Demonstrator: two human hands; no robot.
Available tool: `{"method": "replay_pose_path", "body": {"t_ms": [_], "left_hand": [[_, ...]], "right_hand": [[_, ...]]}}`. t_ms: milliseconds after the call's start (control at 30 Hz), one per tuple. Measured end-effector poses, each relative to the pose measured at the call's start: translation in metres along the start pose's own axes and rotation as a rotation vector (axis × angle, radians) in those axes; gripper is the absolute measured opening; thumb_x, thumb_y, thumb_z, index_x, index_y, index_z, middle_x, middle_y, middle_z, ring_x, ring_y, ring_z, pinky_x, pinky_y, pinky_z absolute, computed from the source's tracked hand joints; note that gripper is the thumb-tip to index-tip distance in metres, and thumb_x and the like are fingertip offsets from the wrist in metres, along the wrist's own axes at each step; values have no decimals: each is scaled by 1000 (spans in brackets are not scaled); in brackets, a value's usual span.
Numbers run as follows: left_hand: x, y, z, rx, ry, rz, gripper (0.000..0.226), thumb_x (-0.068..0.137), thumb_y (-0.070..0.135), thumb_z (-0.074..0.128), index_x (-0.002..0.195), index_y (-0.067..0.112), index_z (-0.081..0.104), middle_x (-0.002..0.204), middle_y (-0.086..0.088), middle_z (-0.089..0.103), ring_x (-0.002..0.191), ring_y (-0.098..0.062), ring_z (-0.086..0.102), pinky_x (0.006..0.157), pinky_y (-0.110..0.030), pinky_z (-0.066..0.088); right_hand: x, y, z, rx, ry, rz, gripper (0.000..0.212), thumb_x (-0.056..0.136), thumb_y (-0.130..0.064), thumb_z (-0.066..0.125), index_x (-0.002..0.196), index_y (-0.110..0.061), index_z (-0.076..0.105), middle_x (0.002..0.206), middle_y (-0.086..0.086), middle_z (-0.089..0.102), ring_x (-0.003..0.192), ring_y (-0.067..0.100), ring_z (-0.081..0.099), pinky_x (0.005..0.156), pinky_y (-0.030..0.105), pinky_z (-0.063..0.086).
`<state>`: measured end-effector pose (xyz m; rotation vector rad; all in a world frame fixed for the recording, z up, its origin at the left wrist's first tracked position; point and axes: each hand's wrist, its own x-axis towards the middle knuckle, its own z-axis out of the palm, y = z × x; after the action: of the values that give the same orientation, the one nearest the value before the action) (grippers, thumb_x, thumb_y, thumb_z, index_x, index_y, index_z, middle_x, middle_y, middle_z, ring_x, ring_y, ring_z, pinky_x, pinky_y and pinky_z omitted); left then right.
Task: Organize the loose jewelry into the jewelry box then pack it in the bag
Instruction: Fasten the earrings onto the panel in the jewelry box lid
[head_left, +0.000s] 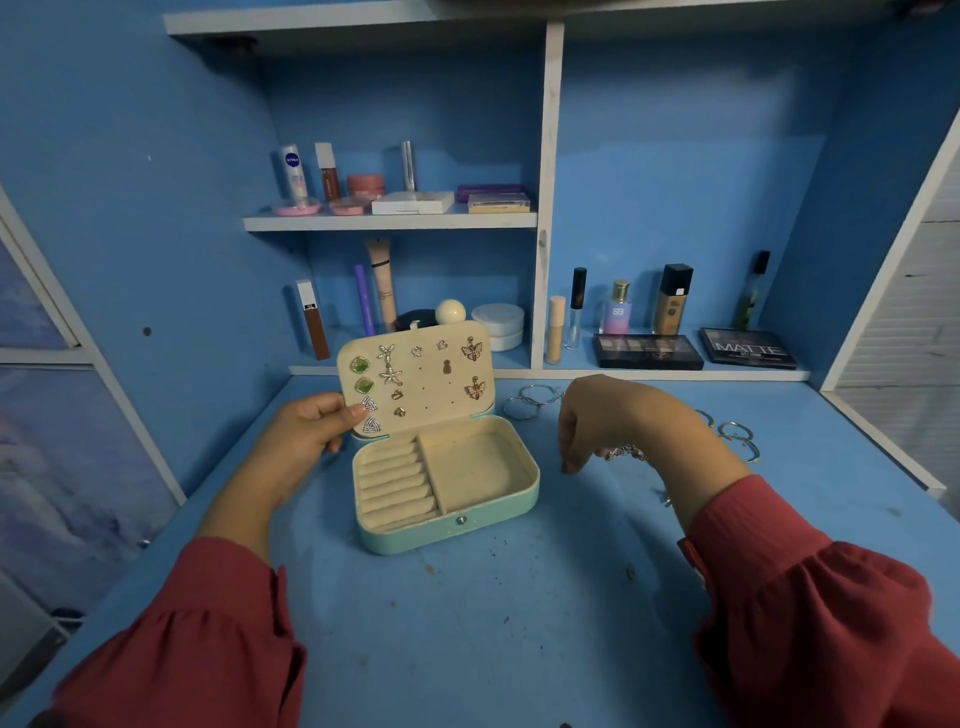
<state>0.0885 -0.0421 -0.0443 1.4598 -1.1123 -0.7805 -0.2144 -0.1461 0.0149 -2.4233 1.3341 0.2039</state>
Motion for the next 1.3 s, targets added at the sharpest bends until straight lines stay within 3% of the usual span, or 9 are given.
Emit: {"method": "replay_pose_path", "body": {"t_ms": [200,400,533,933,1033,1167,1300], "left_hand": [[1,-1,1,0,4,2,14,91,14,61,96,9,72,106,-20,69,73,-23,37,60,-27,32],[1,-2,1,-19,5,0,13,90,13,61,95,9,73,107,-22,69,74,-24,38,60,-28,32],[3,-4,0,-40,-1,9,15,90,13,62,86,14,76,107,-25,67,81,-27,38,59,-29,30],[4,-6,-1,-39,-7,5,13,90,16,62,91,13,75,108,-25,67,80,-26,39,60,-29,31],[3,-5,-1,-41,-6,6,14,90,15,62,93,10,74,106,-25,67,69,-23,38,59,-29,31],[2,-4,1,-33,-4,0,14,91,14,61,96,9,73,103,-18,71,59,-14,37,58,-27,31],[3,-5,-1,-43,-10,-8,13,90,15,62,92,13,74,100,-15,72,61,-14,38,56,-25,32]], "right_hand": [[-3,-2,1,-14,-3,-7,16,75,-23,79,87,-13,76,59,0,58,53,14,53,38,12,37],[0,-2,1,27,-9,-49,15,72,-24,81,85,-16,78,65,2,67,57,11,59,56,22,50],[0,-5,4,28,0,-67,13,70,-21,82,82,-16,77,59,-3,64,56,7,60,54,23,51],[-3,-11,5,107,43,-65,9,80,-14,64,87,-16,69,78,0,66,65,11,56,62,33,56],[-2,-13,6,230,205,-60,7,78,-10,59,83,-9,64,76,4,70,62,15,57,59,31,54],[5,-15,10,516,381,-100,2,81,-10,62,80,-12,63,71,7,69,56,16,58,55,32,52],[14,-24,22,887,401,-112,4,85,-8,68,82,-8,70,64,5,66,53,12,60,54,22,53]]}}
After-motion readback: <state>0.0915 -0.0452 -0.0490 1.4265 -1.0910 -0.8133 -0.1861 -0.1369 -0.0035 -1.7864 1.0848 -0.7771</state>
